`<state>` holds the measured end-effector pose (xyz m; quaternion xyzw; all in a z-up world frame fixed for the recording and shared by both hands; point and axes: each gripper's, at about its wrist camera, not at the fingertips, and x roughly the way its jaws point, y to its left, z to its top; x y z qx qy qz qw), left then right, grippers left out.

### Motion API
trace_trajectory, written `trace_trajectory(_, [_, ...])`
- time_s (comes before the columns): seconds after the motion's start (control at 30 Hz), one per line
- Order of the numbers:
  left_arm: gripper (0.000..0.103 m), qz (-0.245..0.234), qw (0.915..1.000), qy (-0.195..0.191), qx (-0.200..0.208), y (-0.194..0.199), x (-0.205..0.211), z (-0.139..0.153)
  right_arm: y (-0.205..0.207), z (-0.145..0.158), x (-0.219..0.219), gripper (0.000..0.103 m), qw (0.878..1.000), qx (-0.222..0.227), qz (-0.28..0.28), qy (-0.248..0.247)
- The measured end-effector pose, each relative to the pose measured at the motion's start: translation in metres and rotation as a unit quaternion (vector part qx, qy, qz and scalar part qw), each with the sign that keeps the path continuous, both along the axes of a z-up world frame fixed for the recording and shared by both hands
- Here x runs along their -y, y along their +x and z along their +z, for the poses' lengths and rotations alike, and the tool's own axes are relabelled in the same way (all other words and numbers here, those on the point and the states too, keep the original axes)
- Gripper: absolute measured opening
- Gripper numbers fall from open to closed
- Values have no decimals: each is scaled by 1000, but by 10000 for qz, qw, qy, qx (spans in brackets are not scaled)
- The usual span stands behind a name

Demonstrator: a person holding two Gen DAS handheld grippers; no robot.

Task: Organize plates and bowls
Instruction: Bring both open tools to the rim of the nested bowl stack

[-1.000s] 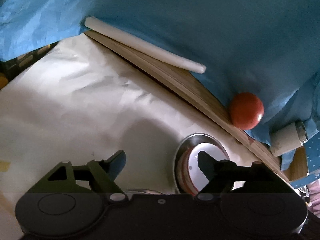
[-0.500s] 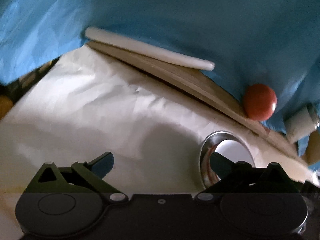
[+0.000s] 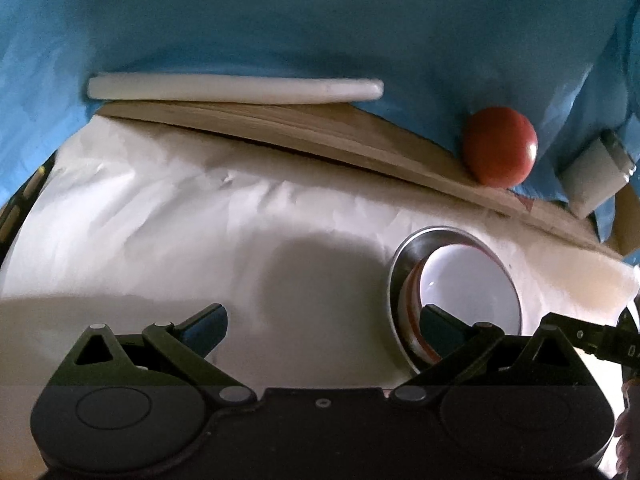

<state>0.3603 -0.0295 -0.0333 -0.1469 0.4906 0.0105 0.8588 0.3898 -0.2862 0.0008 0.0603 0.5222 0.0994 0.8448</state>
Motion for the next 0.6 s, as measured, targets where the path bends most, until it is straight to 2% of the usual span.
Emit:
trace_trajectory(0.2, [102,-365,9987,314,-145,9,7,-6,4,-6,-6,103,9998,-125,126,-80])
trace_trajectory(0.6, [102,-526,9963,543,-411,21,8,-13,13,-15,-10,103,9992,-252,256,-161])
